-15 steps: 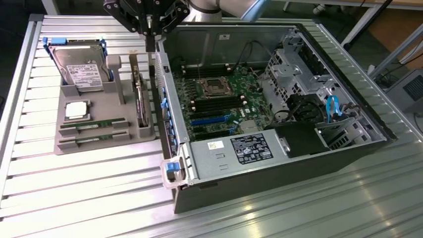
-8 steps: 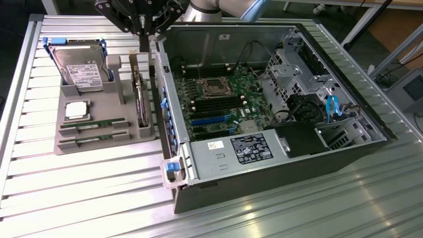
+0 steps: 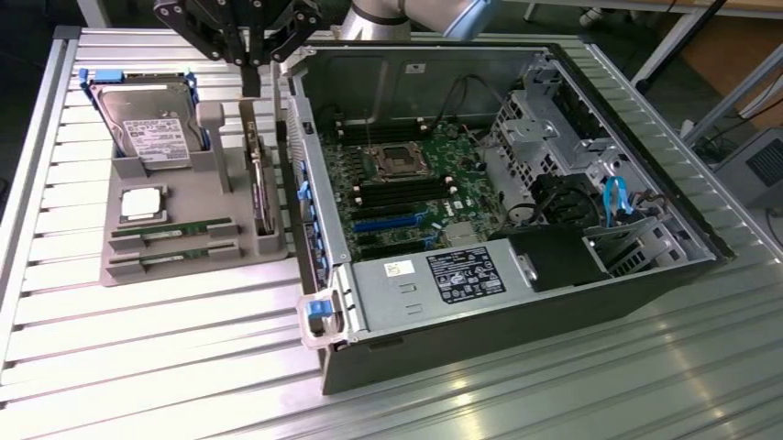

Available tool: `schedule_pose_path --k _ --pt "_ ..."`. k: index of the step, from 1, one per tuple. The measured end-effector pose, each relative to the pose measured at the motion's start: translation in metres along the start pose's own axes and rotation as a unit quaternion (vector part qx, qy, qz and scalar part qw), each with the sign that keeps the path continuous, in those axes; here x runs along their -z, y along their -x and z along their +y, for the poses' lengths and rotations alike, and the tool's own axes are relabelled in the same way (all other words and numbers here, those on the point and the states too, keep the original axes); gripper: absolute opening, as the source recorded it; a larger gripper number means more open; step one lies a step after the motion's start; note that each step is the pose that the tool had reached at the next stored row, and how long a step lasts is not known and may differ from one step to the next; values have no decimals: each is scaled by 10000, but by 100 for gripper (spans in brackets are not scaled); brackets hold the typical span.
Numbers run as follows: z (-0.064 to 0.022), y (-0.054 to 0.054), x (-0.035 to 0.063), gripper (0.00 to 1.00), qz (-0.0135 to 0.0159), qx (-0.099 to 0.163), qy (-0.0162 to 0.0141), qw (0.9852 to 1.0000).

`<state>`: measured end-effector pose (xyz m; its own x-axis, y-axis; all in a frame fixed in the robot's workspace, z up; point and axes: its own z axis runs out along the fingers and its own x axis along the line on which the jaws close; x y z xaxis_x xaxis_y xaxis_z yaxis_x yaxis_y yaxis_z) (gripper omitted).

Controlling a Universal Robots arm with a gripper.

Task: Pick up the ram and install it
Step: 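Reach for the ram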

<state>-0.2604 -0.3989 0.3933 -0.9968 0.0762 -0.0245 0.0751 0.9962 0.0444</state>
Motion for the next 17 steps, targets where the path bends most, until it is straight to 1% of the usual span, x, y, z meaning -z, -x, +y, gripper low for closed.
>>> schedule_pose_path --k 17 --pt "-15 -198 5 10 0 0 0 10000"
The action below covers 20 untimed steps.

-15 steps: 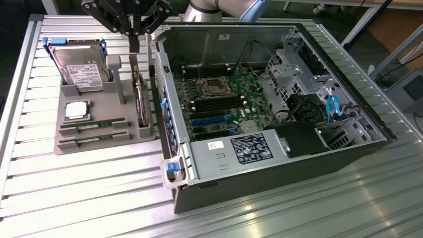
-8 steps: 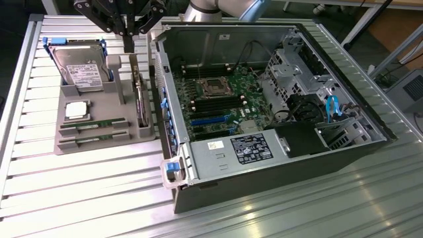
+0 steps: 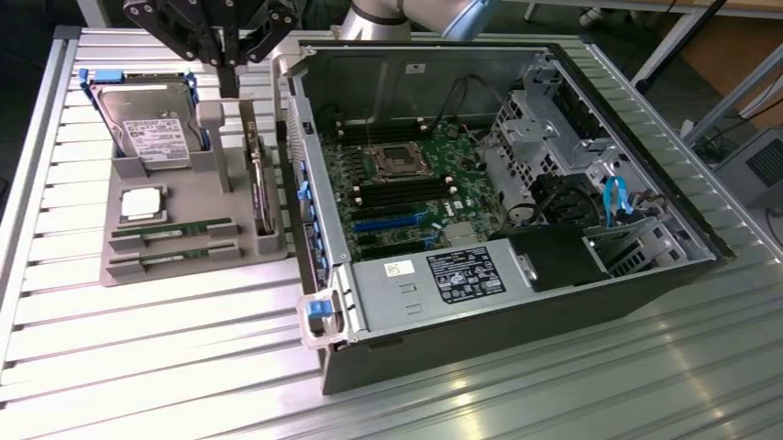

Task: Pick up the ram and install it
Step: 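Reach for the ram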

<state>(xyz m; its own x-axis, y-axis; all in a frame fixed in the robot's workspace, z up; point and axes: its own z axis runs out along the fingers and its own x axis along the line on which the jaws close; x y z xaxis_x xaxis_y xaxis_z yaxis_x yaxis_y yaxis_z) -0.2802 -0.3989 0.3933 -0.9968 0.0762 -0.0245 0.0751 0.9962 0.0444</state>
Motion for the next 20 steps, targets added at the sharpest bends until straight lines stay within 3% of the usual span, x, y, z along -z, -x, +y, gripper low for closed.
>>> schedule_pose_path --k 8,20 --pt "-11 -154 4 10 0 0 0 10000" --pt "-21 -279 8 10 0 0 0 10000"
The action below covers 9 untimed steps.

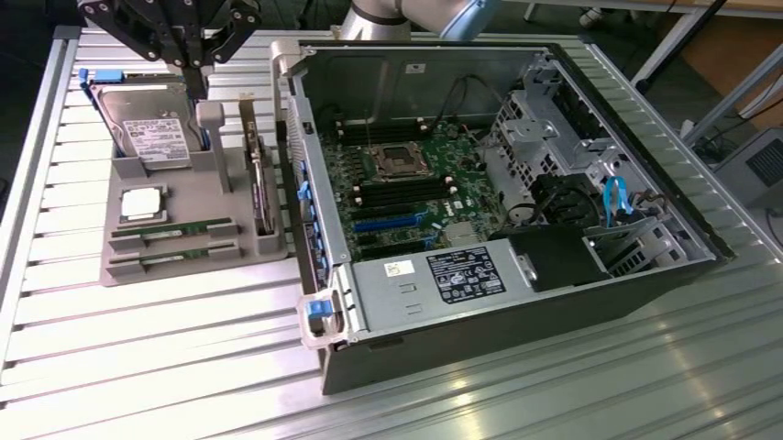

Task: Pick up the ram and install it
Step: 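Reach for the ram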

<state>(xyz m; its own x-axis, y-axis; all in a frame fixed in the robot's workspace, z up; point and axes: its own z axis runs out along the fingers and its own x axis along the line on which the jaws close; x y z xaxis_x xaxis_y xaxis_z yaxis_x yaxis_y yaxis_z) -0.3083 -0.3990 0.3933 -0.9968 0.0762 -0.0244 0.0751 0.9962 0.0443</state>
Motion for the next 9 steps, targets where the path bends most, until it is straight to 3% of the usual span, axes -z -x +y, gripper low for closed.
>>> schedule_pose_path --k 9 --pt "-6 -80 2 10 0 0 0 10000"
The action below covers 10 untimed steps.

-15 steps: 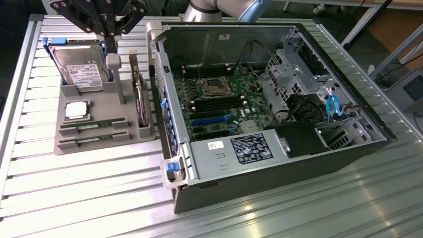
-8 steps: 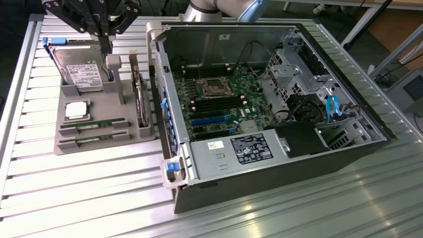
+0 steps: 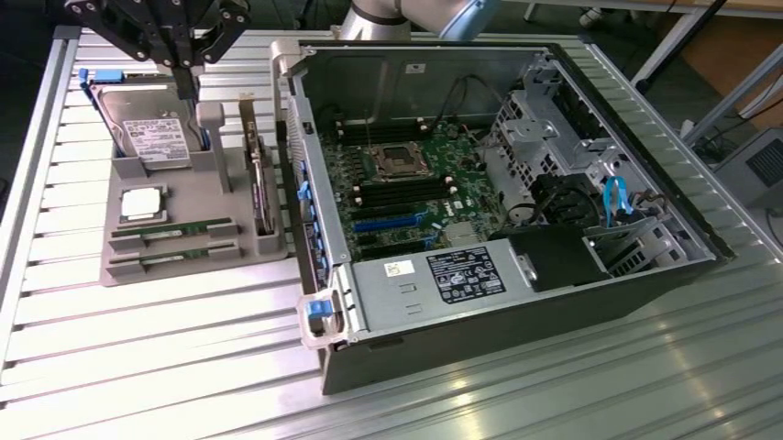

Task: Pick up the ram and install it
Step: 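Reach for the ram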

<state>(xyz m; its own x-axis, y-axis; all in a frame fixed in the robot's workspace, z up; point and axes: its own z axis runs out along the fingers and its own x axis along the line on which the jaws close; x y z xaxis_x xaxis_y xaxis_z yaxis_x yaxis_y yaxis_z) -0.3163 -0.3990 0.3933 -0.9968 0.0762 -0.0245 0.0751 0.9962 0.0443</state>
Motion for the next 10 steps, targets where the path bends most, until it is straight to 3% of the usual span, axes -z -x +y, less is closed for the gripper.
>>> schedule_pose_path --k 10 --pt "-19 -97 3 10 0 0 1 10000"
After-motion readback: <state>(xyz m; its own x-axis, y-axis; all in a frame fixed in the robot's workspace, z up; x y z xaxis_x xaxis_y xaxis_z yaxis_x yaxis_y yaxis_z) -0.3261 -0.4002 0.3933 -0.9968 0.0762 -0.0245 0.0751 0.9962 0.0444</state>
